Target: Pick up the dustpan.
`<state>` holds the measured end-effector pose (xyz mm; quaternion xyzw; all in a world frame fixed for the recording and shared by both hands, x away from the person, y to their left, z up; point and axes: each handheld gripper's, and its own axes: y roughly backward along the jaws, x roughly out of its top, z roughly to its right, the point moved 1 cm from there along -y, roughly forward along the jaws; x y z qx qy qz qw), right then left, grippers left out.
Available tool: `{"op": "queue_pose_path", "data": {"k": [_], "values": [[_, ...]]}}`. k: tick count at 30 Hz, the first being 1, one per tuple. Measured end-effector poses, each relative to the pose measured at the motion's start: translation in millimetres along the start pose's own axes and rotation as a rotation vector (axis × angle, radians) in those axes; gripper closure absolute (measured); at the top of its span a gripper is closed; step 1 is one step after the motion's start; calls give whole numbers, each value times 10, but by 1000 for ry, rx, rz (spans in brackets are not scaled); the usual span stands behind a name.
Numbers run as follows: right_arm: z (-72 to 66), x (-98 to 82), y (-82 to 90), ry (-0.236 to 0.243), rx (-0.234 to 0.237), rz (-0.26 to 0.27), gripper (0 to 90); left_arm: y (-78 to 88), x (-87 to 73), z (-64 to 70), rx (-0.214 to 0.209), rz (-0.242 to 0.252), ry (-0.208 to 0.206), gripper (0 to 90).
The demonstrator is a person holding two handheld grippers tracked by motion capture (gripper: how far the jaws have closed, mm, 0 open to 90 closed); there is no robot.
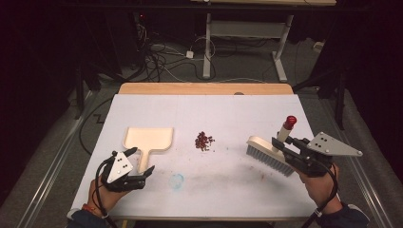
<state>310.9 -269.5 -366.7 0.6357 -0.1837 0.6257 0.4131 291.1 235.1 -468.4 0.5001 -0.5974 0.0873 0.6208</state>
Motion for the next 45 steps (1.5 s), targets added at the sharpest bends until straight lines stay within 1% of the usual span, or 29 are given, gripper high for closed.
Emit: {"op": "queue_pose_path", "data": {"k": [1, 2, 5, 8, 9, 10, 11, 12, 14, 16, 17, 18, 20, 22, 23, 25, 26, 28, 29, 30, 31, 32, 33, 34, 36, 38, 41, 42, 45], "values": [[5, -1, -2, -4, 0, 3, 705, 0, 0, 0, 0, 0, 0, 175], [6, -4, -4, -9, -2, 3, 705, 20, -39, -26, 5, -14, 17, 175], [3, -19, -16, -4, -1, -4, 705, 46, -36, -29, -5, -13, 40, 175], [-9, -15, -34, 10, -1, -6, 705, 50, -12, -23, 0, -7, 27, 174], [-9, -15, -34, 10, -1, -6, 705, 42, -14, -14, 1, -20, 20, 174], [-21, -6, -39, 16, -1, 0, 705, 17, -28, 7, 9, -66, 31, 175], [-26, -3, -41, 16, -1, 2, 705, 17, -28, 7, 9, -66, 31, 182], [-32, -1, -44, 17, 0, 2, 705, -12, -35, 10, 30, -107, 65, 189], [-38, -1, -48, 18, 0, 1, 705, -77, -59, 2, 25, -158, 135, 190], [-63, 2, -76, 31, 2, -9, 705, -124, -67, -6, 24, -205, 171, 195], [-67, 2, -88, 33, 4, -9, 705, -124, -67, -6, 24, -205, 171, 195], [-68, 2, -101, 39, 7, -9, 705, -123, -54, -24, 15, -197, 195, 195], [-71, -3, -121, 37, 14, -14, 705, -132, -41, -33, 17, -196, 208, 195], [-67, -6, -128, 34, 16, -14, 705, -175, -10, -63, 37, -216, 227, 195], [-63, -7, -133, 34, 13, -15, 704, -210, 5, -83, 30, -220, 241, 195], [-65, -9, -131, 41, 1, -13, 704, -332, 56, -139, 51, -254, 246, 195], [-68, -10, -128, 44, -10, -12, 704, -332, 56, -139, 51, -254, 246, 196], [-75, -8, -122, 55, -21, -12, 704, -407, 54, -185, 54, -283, 283, 229], [-80, -8, -120, 57, -23, -15, 704, -461, 18, -195, 35, -306, 320, 275], [-85, -8, -119, 62, -25, -16, 703, -461, 18, -195, 35, -306, 320, 290], [-91, -11, -119, 68, -28, -19, 704, -493, -27, -182, 38, -337, 334, 291], [-96, -14, -122, 73, -31, -23, 703, -493, -27, -182, 38, -337, 334, 294], [-97, -17, -126, 74, -36, -24, 703, -505, -43, -183, 42, -343, 347, 335], [-95, -21, -130, 72, -37, -25, 703, -521, -54, -191, 45, -341, 366, 371], [-95, -25, -136, 68, -39, -28, 703, -575, -82, -207, 44, -350, 399, 381], [-102, -28, -140, 69, -41, -30, 703, -606, -94, -225, 51, -334, 430, 404], [-113, -31, -154, 71, -35, -34, 703, -660, -73, -251, 74, -327, 428, 457], [-119, -33, -158, 70, -34, -35, 703, -694, -51, -262, 83, -334, 400, 466], [-122, -38, -164, 75, -27, -38, 704, -719, -44, -287, 77, -325, 398, 537]]}}
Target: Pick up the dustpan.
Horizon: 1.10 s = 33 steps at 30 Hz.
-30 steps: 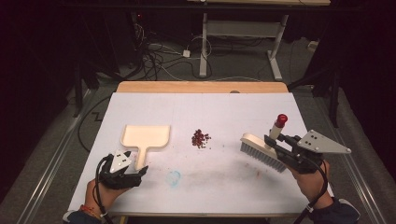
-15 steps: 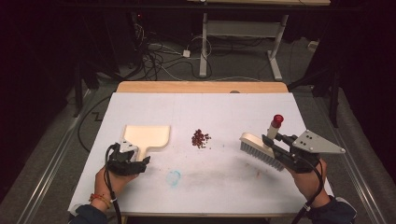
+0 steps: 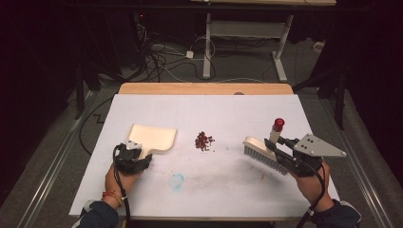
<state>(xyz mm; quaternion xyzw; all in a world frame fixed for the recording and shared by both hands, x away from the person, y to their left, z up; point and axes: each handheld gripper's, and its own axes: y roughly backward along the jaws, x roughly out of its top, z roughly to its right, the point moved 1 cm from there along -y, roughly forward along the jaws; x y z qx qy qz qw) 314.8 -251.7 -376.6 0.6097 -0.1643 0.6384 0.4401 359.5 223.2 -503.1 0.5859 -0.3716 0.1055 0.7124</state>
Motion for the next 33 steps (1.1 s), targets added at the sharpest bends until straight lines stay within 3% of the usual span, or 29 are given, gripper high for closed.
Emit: {"op": "queue_pose_path", "data": {"k": [4, 13, 17, 20, 27, 33], "values": [[9, -11, 4, 0, 2, -4, 704, -20, 31, -22, 2, 0, -9, 629], [39, -18, 13, -13, -9, 6, 704, -39, 118, -107, 4, 8, -66, 633], [39, -10, 7, -9, -13, 8, 704, 7, 158, -85, 23, 42, -145, 634], [65, -7, -17, -16, -15, 9, 704, 66, 182, -58, 32, 69, -171, 635], [74, -6, -63, -19, -11, 5, 704, 190, 188, -81, 34, 116, -169, 635], [66, -9, -61, -14, -11, 2, 705, 279, 204, -71, 32, 124, -194, 637]]}}
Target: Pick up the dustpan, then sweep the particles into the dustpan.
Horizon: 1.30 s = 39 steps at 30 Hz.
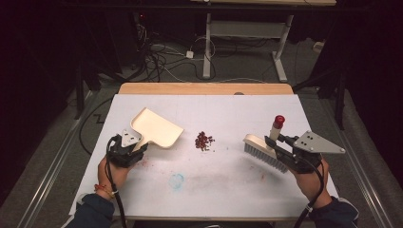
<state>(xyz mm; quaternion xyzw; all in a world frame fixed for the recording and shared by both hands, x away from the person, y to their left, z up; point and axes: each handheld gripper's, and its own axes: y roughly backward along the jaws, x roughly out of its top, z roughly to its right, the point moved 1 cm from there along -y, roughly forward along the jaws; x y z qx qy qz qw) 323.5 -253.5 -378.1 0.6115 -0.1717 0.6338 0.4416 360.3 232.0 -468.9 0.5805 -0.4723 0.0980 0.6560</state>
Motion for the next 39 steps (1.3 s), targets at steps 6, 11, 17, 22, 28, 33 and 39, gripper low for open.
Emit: {"op": "queue_pose_path", "data": {"k": [6, 11, 17, 22, 28, 33, 39], "values": [[7, -21, -26, -3, -14, -15, 705, 69, -19, -27, -19, 19, 9, 637], [17, -22, -36, -8, -13, -20, 704, 130, -33, -39, -34, 24, 5, 636], [28, -36, -62, -12, -12, -27, 704, 230, -31, 39, -67, 24, -37, 637], [34, -51, -69, -9, -13, -28, 705, 275, -10, 96, -95, 5, -71, 637], [62, -47, -132, -24, -9, -26, 705, 307, -54, 172, -124, -32, -110, 636], [70, -26, -214, -27, -5, -25, 705, 348, -116, 216, -147, -60, -120, 636], [113, 15, -417, -30, -18, -29, 705, 346, -206, 299, -209, -115, -134, 636]]}}
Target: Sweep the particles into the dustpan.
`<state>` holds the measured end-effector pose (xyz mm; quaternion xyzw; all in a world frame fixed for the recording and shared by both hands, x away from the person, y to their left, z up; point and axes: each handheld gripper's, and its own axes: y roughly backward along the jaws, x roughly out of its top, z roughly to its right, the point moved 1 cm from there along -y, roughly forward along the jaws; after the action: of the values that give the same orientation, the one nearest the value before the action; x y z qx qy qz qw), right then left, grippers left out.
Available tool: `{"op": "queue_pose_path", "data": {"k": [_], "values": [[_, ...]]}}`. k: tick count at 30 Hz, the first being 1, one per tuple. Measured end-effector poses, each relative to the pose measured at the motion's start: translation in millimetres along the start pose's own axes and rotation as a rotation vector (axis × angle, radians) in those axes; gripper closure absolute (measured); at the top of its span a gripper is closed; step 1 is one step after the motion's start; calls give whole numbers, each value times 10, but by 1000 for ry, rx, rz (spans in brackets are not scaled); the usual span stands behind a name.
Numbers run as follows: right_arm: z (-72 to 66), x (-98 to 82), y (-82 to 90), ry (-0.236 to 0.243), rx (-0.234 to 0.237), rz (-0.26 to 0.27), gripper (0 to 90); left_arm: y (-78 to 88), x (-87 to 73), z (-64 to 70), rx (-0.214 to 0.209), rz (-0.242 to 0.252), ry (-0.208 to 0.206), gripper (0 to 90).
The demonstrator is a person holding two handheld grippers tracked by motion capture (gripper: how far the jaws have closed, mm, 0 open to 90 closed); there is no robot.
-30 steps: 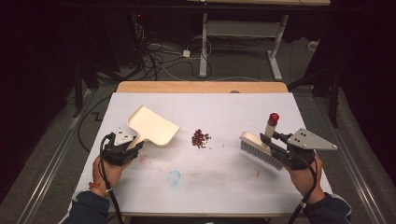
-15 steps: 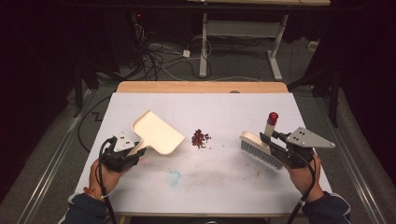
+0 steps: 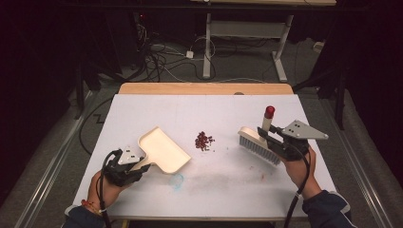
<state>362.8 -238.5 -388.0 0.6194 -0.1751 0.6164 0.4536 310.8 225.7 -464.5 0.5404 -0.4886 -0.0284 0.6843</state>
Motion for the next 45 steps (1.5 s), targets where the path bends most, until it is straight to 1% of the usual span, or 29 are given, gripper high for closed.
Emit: {"op": "queue_pose_path", "data": {"k": [1, 2, 3, 4, 5, 6, 7, 8, 9, 10, 11, 12, 13, 14, 15, 16, 17, 18, 22, 23, 24, 25, 28, 29, 31, 33, 38, 41, 45], "values": [[0, 8, -38, -1, -5, -3, 705, -7, -2, 18, -10, -8, -3, 636], [-1, 36, -134, 7, -3, -6, 705, -17, 0, 41, -17, -14, -10, 636], [-1, 36, -134, 7, -3, -6, 705, -27, 5, 64, -24, -20, -16, 636], [0, 77, -247, -16, -3, -1, 705, -40, 13, 87, -28, -27, -23, 636], [0, 77, -247, -16, -3, -1, 705, -52, 22, 107, -35, -34, -28, 636], [4, 104, -313, -29, 5, -3, 705, -66, 31, 124, -49, -38, -30, 636], [-2, 161, -436, -43, 7, 8, 705, -84, 38, 141, -58, -43, -30, 636], [-2, 161, -436, -43, 7, 8, 705, -98, 43, 157, -62, -46, -32, 636], [-16, 227, -551, -36, 4, 18, 706, -108, 47, 170, -65, -47, -35, 635], [-16, 227, -551, -36, 4, 18, 706, -115, 49, 178, -68, -51, -39, 635], [-29, 258, -611, -33, -2, 22, 706, -119, 51, 182, -69, -50, -40, 635], [-60, 309, -746, -19, -17, 15, 706, -122, 52, 183, -71, -49, -38, 635], [-60, 309, -746, -19, -17, 15, 706, -126, 53, 184, -72, -50, -38, 635], [-96, 339, -890, 7, -36, 9, 706, -127, 51, 185, -73, -49, -37, 635], [-96, 339, -890, 7, -36, 9, 706, -126, 47, 185, -75, -47, -36, 635], [-117, 352, -1018, 7, -45, 6, 706, -128, 45, 184, -77, -49, -35, 635], [-124, 356, -1076, -1, -44, 4, 706, -129, 43, 185, -77, -47, -35, 635], [-124, 356, -1076, -1, -44, 4, 706, -131, 41, 186, -77, -44, -34, 635], [-173, 354, -1279, -21, -50, 5, 706, -139, 41, 188, -80, -43, -30, 635], [-219, 341, -1354, -29, -56, 11, 706, -141, 40, 192, -77, -43, -30, 634], [-219, 341, -1354, -29, -56, 11, 706, -144, 40, 194, -78, -44, -29, 634], [-282, 334, -1409, -34, -56, 18, 706, -147, 40, 195, -78, -45, -28, 634], [-350, 345, -1440, -12, -43, 18, 707, -156, 46, 202, -77, -42, -23, 634], [-424, 354, -1449, 5, -28, 11, 707, -156, 51, 205, -76, -43, -24, 634], [-493, 353, -1448, 12, 3, 10, 706, -160, 60, 203, -76, -43, -22, 634], [-527, 351, -1446, 21, 8, 7, 705, -162, 68, 199, -78, -42, -17, 634], [-658, 346, -1403, 42, 88, 0, 701, -185, 101, 204, -74, -50, -16, 633], [-690, 335, -1359, 41, 122, 4, 700, -200, 113, 201, -73, -55, -23, 633], [-719, 318, -1313, 42, 142, 6, 699, -230, 141, 199, -71, -55, -19, 633]]}}
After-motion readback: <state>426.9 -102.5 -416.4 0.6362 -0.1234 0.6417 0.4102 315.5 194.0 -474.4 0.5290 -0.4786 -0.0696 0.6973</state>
